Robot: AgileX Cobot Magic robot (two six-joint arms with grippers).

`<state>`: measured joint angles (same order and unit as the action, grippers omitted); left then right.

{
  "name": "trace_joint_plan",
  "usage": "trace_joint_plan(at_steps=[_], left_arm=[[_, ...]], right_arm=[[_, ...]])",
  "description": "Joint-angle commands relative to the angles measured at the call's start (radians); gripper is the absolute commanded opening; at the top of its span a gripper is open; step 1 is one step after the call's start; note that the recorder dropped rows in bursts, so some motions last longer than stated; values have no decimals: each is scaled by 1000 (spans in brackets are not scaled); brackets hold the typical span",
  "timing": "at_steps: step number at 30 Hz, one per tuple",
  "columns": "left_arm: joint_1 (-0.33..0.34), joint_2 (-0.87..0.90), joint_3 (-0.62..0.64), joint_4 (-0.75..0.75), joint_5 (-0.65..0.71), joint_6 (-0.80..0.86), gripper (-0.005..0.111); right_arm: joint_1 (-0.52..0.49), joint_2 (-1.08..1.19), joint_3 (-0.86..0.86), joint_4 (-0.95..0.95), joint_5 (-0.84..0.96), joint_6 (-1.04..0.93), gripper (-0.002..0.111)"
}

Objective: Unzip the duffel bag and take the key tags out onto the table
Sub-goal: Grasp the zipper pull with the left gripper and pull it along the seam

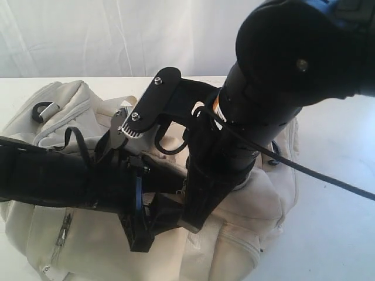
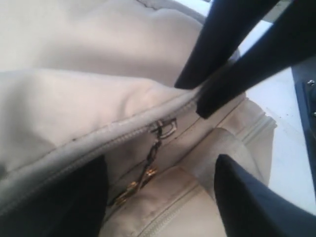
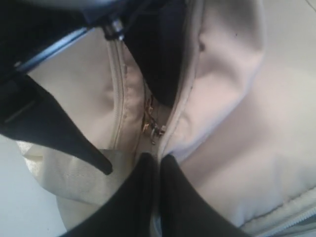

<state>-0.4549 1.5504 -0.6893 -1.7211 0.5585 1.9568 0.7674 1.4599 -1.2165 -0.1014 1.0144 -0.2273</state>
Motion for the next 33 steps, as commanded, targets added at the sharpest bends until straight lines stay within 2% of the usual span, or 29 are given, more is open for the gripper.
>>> trace_joint_plan(at_steps=[1, 4, 11, 15, 17, 19, 20, 22, 27, 30, 33], left_arm=[[-27, -3, -11, -23, -46, 5, 54], [-27, -3, -11, -23, -40, 5, 41], [-27, -3, -11, -23, -47, -17, 1], [-27, -28, -11, -7, -47, -98, 0], [-27, -53, -11, 87, -49, -192, 0], [-27, -85, -11, 222, -69, -326, 0], [-27, -117, -11, 358, -73, -465, 0], [-27, -156, -11, 540, -52, -636, 0], [-23, -235, -11, 751, -44, -829, 0], [13, -260, -11, 818, -28, -895, 0], [81, -297, -11, 903, 47, -960, 0]], right_arm=[[4, -12, -10, 22, -8, 5, 0], [4, -12, -10, 22, -9, 5, 0], [4, -12, -10, 20, -5, 5, 0], [4, -12, -10, 15, 9, 5, 0], [4, -12, -10, 15, 14, 5, 0], [4, -12, -10, 15, 16, 5, 0], [4, -12, -10, 15, 16, 5, 0], [4, -12, -10, 15, 16, 5, 0], [4, -12, -8, 15, 23, 5, 0], [4, -12, 0, 15, 37, 5, 0], [4, -12, 12, 15, 37, 5, 0]])
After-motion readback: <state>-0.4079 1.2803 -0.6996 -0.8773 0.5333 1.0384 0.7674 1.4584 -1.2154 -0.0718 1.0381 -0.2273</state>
